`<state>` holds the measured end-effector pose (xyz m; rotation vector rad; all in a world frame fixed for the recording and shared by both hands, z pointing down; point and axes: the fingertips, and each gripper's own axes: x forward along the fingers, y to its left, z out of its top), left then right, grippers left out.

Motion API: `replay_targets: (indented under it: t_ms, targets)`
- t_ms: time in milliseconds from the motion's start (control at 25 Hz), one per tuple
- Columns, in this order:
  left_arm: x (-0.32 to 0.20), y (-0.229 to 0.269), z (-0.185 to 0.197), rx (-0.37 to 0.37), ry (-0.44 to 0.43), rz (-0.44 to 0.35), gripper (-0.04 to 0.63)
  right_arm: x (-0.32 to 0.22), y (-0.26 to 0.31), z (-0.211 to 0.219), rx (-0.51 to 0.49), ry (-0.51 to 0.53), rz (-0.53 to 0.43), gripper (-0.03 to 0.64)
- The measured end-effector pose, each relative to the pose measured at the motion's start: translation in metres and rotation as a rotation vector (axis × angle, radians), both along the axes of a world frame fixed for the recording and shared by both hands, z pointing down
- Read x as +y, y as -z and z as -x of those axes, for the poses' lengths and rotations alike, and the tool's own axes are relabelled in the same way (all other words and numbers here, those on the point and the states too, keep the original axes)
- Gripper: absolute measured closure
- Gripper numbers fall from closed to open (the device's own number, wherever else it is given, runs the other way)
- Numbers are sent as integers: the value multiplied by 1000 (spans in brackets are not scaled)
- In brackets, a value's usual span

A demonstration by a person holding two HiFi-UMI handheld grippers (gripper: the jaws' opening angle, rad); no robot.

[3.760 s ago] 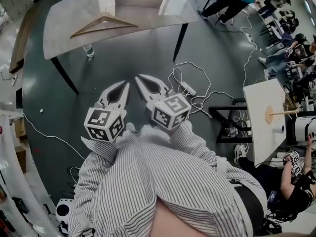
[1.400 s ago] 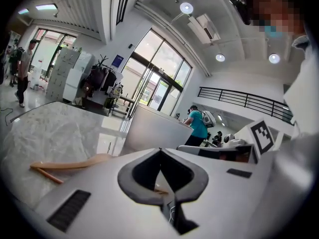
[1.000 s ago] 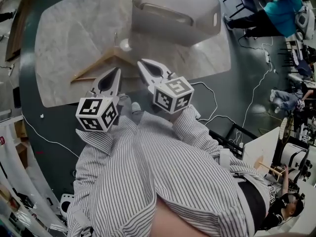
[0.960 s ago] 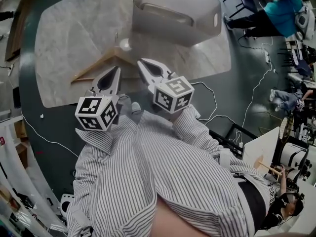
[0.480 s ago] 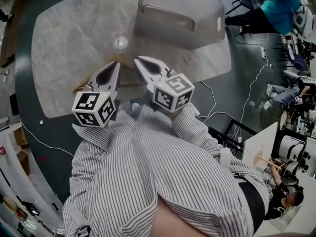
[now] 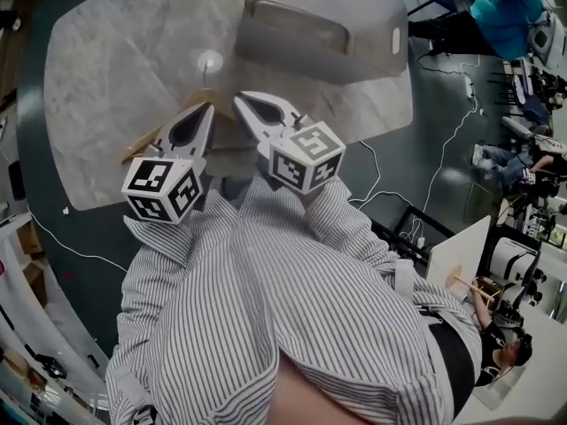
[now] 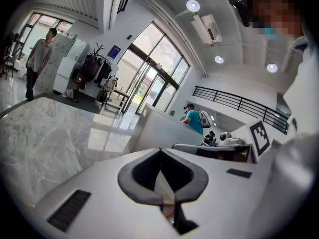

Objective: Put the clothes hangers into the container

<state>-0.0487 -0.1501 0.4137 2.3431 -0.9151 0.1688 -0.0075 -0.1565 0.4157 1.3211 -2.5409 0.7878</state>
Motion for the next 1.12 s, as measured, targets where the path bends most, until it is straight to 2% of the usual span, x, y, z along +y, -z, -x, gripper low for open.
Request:
replay_targets:
  t_ms: [440,560,840,1120]
  targets:
    - [-8,-7,5,-16,60,3,586,-6,-3,-13,9,41,-12,604]
    - [-8,-10,9,-14,82,29,586,-6,-8,-14,38,48,-2,604]
    - [-6,-22,15,-14,98,60,586,-13,-14,0,-2,103,11,604]
    - [2,-32,28,-23,123,93,586,-8,-31,14,43,177,51,604]
